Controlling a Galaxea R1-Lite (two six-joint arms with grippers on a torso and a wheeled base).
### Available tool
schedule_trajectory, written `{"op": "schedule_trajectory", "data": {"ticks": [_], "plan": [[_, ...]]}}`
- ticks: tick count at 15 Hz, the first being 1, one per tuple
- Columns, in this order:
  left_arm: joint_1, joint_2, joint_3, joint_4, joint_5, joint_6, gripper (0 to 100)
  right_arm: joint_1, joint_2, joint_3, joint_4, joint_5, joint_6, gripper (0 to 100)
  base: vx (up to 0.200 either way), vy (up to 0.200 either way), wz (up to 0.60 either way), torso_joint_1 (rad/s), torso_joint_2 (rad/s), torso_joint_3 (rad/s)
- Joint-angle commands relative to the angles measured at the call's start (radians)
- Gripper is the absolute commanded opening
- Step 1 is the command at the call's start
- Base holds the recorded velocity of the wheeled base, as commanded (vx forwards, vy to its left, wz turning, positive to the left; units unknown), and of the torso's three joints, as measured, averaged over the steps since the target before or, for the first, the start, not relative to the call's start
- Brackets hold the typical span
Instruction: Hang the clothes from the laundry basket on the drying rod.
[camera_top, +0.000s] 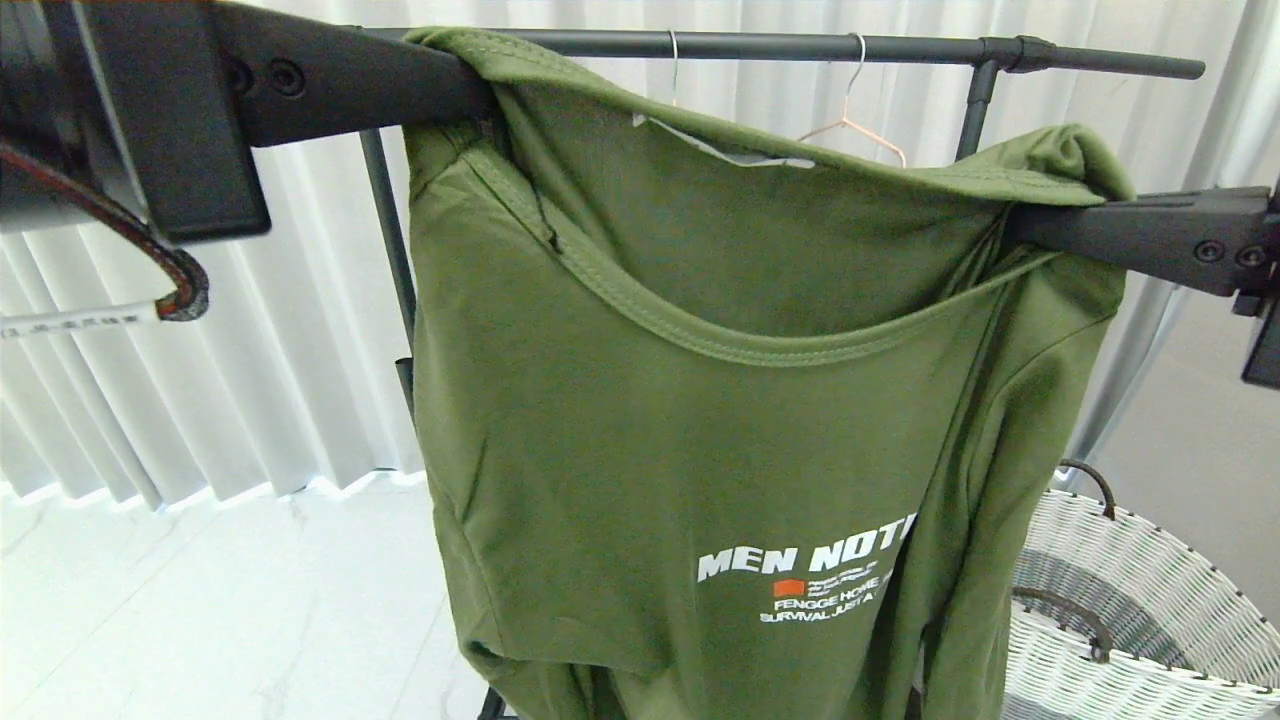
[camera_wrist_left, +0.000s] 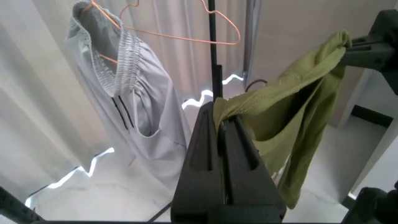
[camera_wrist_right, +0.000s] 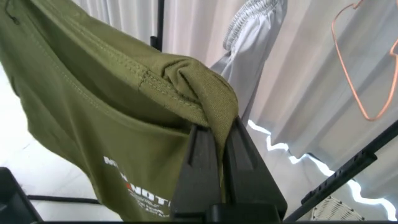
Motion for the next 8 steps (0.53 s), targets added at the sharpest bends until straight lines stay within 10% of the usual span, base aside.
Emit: {"op": "schedule_trajectory", "data": {"ticks": [1, 2, 8], "plan": [[0.0, 0.002, 0.0, 0.0, 0.0, 0.001, 0, 0.0, -0.001, 0.005, 0.001, 0.0, -0.001, 0, 0.0, 0.0, 0.0, 0.0, 0.0, 0.0], [0.0, 0.004, 0.0, 0.0, 0.0, 0.001, 0, 0.0, -0.002, 0.006, 0.006, -0.001, 0.001, 100, 0.0, 0.0, 0.0, 0.0, 0.0, 0.0], [0.051, 0.004, 0.015, -0.003, 0.074, 0.001, 0, 0.0, -0.117, 0.132, 0.02, 0.002, -0.004, 100, 0.0, 0.0, 0.0, 0.0, 0.0, 0.0]]}}
